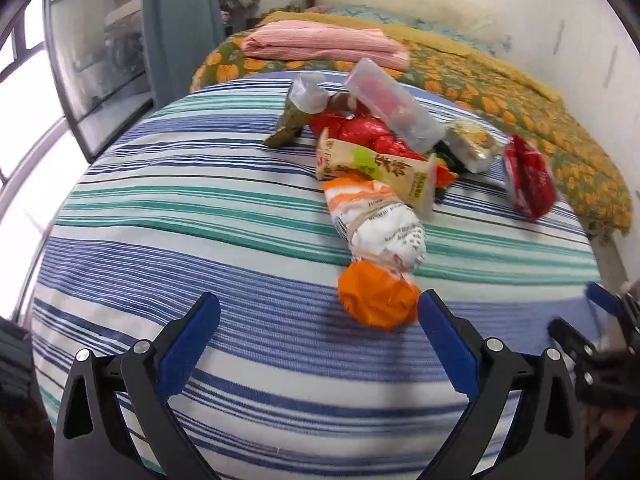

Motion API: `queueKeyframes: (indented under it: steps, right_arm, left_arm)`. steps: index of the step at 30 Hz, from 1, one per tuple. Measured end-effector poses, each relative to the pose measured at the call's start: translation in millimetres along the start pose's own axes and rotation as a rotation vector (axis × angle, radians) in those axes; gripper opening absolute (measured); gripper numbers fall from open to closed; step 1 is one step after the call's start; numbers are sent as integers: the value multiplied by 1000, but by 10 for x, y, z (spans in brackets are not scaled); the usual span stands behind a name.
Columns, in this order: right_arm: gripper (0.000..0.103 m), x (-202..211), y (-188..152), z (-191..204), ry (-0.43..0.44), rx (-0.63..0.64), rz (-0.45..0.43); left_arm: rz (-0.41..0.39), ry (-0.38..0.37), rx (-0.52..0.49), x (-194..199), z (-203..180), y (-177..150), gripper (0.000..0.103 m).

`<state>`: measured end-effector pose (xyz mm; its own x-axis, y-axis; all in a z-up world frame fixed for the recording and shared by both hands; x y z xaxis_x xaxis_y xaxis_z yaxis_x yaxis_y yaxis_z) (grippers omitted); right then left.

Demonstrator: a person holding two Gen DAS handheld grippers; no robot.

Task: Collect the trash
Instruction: 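Grasp the orange-and-white snack with left tool while right tool reaches for the red can, then grasp the red crushed soda can with the right tool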

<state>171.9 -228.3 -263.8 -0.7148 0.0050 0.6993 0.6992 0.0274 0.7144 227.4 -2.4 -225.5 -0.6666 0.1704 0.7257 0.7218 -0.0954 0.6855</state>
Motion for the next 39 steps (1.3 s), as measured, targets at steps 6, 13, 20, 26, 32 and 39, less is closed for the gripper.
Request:
queueKeyframes:
  steps: [6,13,20,26,32,39]
  right_arm:
    - [98,0,-4,7,-4,2,-2]
    - [98,-5,-23,-3,5,-12,3]
    - [98,-6,-27,-7,6,-13,3]
    - [98,-9,-32,-15,7,-18,5]
    - [98,-35,-25,-13,11,-23,26]
    - [98,-225,391,-96,98,27,22]
  left_arm:
    - [-18,-56,-57,-72,-309,90,98]
    - [36,49,-62,-467,-235,219,98]
    - [4,-26,-134,-376,-278,211,46]
    - [16,-117,-140,-68,-280,26,45]
    - [32,-122,-165,50,-294,-264,78]
    - [38,-83,-167,-16,-260,-294,94]
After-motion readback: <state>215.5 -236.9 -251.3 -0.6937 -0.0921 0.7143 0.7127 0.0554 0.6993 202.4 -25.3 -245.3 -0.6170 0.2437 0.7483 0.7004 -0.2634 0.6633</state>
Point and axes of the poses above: each gripper's, at about its wrist camera, not at the fingertips, and x roughly against the way its jaws point, z to its left, y to its top, the point moved 10 cm from there along -x, roughly the way its jaws point, and after that the axes turned 6 degrees about -z, right-handed, at the moved point
